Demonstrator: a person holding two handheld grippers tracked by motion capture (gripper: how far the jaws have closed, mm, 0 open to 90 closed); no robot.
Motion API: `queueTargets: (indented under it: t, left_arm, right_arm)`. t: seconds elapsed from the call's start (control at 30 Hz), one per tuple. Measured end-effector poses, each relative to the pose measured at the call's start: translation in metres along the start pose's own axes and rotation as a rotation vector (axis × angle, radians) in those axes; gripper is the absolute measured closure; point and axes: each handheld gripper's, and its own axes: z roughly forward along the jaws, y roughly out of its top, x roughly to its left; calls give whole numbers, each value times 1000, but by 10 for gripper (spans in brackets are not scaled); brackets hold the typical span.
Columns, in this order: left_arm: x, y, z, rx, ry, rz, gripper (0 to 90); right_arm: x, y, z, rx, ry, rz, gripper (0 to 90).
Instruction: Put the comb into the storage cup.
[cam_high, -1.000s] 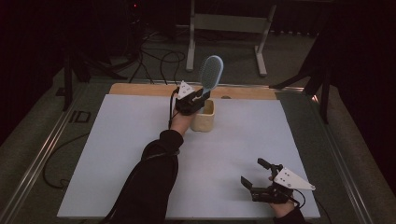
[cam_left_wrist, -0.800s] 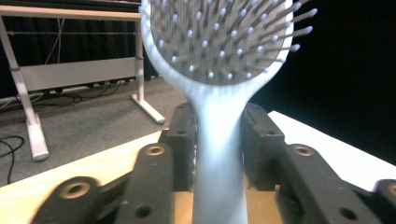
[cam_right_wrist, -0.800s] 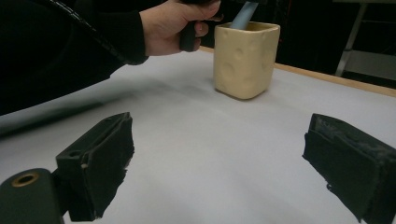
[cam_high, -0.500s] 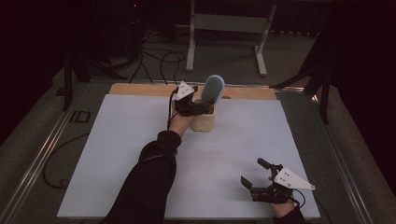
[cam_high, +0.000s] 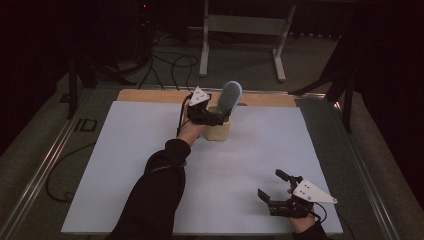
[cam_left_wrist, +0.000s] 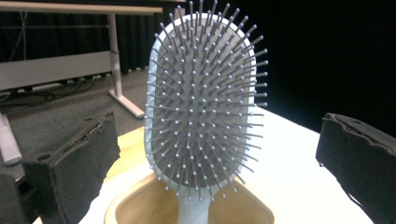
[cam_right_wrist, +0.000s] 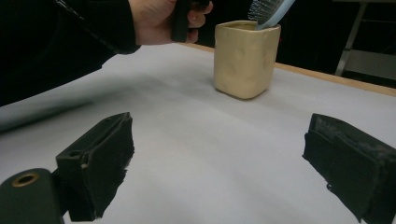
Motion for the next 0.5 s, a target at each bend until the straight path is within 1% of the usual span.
queueTargets:
  t: [0.07, 0.17, 0.3, 0.43, 0.47, 0.5]
  left_arm:
    - [0, 1, -1, 11, -5, 6, 0]
    - [0, 4, -2, 34, -28, 1, 0]
    - [0, 6, -6, 50, -47, 8, 0]
    - [1, 7, -8, 83, -74, 6, 0]
    - [1, 8, -9, 86, -77, 12, 0]
    - [2, 8, -10, 92, -87, 5, 0]
  right_arm:
    - [0, 0, 0, 1, -2, 3, 81]
    - [0, 0, 1, 2, -4, 0, 81]
    - [0, 0, 1, 3, -2, 2, 81]
    - [0, -1, 1, 7, -4, 4, 81]
    - [0, -1, 1, 7, -4, 4, 81]
    - [0, -1, 1, 9, -5, 3, 81]
